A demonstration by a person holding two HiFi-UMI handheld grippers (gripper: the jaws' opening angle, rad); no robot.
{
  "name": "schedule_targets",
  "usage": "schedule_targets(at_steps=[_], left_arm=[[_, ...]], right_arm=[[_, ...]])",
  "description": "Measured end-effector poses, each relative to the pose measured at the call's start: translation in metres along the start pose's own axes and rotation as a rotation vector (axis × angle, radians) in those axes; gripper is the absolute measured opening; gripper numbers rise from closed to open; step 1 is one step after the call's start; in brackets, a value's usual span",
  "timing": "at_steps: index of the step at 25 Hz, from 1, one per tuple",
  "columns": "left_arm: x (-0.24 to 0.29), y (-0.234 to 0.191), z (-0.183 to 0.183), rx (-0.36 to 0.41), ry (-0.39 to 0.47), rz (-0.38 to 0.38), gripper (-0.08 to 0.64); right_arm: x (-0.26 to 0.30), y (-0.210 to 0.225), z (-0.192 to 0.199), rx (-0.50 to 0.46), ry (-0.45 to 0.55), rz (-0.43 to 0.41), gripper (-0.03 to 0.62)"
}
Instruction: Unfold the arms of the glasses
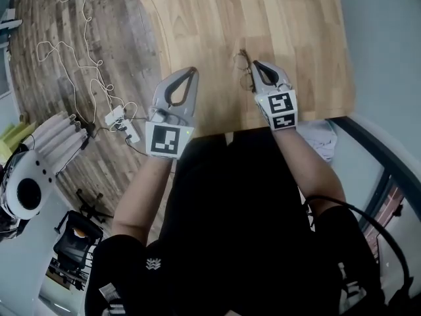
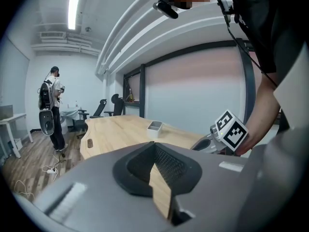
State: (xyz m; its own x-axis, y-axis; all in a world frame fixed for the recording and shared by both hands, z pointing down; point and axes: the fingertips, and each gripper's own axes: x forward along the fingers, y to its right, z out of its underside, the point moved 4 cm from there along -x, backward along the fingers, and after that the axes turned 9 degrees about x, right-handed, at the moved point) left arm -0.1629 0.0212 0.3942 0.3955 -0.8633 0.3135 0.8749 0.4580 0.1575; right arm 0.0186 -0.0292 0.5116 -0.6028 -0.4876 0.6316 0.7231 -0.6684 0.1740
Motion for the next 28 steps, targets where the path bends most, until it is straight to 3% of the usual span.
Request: schedule_targets(at_steps=[13,28], left_arm=[[0.008,-0.006,0.017,-0.004,-0.059,-0.026,-0.002],[0.004,-0.004,0.013,0.005,-0.054,-0.028,-0.002]], right_arm=[[0.044,0.005,0.031,-0.03,-0.172,-0.041,0.052],[0.03,-0.007,0.016,-0.092,-0.1,-0.101,0.002]])
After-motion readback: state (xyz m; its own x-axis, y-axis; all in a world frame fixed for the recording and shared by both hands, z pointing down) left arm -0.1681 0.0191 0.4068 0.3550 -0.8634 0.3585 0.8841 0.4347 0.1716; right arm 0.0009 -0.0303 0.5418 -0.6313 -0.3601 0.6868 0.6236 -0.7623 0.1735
